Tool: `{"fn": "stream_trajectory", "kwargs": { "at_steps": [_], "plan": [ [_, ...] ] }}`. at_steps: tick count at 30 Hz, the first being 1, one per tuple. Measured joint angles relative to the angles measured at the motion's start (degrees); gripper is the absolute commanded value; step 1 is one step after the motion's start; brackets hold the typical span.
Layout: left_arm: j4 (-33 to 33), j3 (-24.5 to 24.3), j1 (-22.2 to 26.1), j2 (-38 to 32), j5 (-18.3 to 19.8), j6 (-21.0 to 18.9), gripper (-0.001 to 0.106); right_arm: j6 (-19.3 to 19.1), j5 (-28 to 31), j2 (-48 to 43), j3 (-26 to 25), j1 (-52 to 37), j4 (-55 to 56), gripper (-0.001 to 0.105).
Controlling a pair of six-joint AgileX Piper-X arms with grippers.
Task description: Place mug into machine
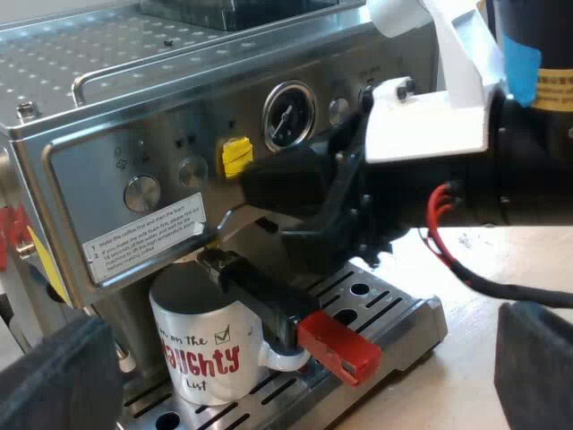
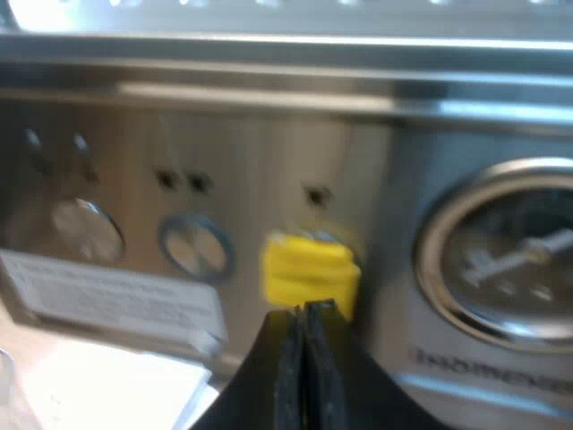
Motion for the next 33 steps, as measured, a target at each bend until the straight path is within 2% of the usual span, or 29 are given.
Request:
{"fn": "stream_trajectory", "kwargs": {
  "at_steps": [1,4,9,12,16,18,22,26,28,33],
  "plan": [
    [-0.05,0.0,0.0,0.0,0.0,0.0,0.085,0.0,0.19,-0.47,0.0,0.29,0.97,0.002],
    [0.05,0.0,0.0,0.0,0.0,0.0,0.085,0.0,1.03,-2.88,0.0,2.28,7.52,0.02],
    [0.19,0.0,0.0,0.0,0.0,0.0,0.085,0.68,1.02,-7.12,0.0,5.93,15.22,0.062],
    [0.19,0.0,0.0,0.0,0.0,0.0,0.085,1.3,0.45,-9.28,0.0,6.68,19.25,0.078],
    [-0.81,0.0,0.0,1.25,0.0,-0.81,0.085,1.55,-1.37,-12.27,0.0,6.66,23.15,0.079],
    [-2.99,0.0,0.0,3.43,0.0,-4.11,0.085,1.42,-2.01,-13.82,0.0,6.31,25.03,0.079],
    [-5.54,-1.07,0.0,7.27,-0.5,-6.72,0.085,1.24,-2.77,-18.05,0.0,3.64,30.21,0.079],
    [-6.16,-5.99,0.0,11.72,-7.35,-7.17,0.085,1.24,-2.92,-22.54,0.0,-1.47,35.43,0.079],
    [-6.37,-7.46,0.1,12.64,-8.51,-7.28,0.085,1.24,-2.92,-23.81,0.0,-2.91,36.68,0.079],
    [-6.59,-9.71,0.94,14.06,-8.69,-7.26,0.085,1.24,-2.78,-28.84,0.0,-7.98,40.15,0.079]
  ]
}}
